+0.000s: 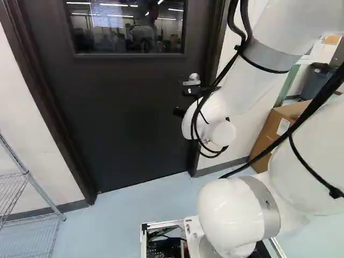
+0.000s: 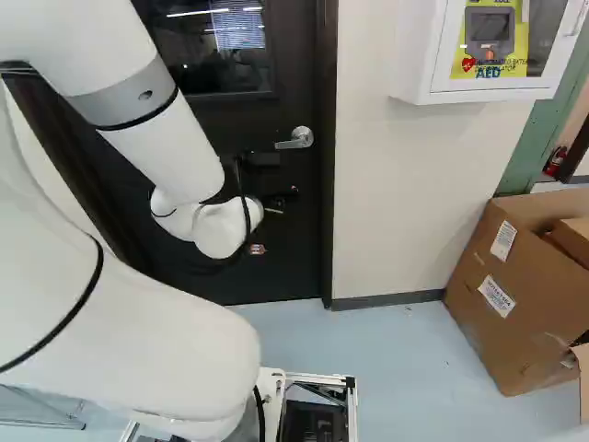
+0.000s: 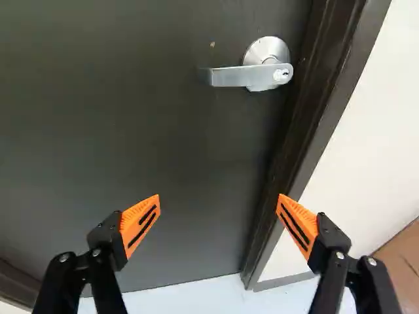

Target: Open the door and move inside

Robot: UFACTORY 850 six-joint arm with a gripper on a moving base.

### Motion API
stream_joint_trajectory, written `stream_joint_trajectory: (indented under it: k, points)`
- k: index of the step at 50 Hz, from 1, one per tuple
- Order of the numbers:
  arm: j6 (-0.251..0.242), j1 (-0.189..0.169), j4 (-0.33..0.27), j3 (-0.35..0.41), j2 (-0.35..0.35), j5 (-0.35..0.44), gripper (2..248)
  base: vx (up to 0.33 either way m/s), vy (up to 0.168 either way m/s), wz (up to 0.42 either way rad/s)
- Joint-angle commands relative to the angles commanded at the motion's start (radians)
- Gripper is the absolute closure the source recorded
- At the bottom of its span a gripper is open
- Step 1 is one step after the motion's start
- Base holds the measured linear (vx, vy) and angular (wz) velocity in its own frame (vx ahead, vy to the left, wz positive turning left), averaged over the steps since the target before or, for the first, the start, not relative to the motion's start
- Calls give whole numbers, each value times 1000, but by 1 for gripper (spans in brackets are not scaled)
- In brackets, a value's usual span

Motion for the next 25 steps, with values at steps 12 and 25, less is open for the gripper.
stream_joint_trajectory:
  k: [12, 25]
  points:
    - [0, 0, 0, -24, 7, 0, 3, 0, 0, 0]
    - [0, 0, 0, -47, 17, 0, 3, 0, 0, 0]
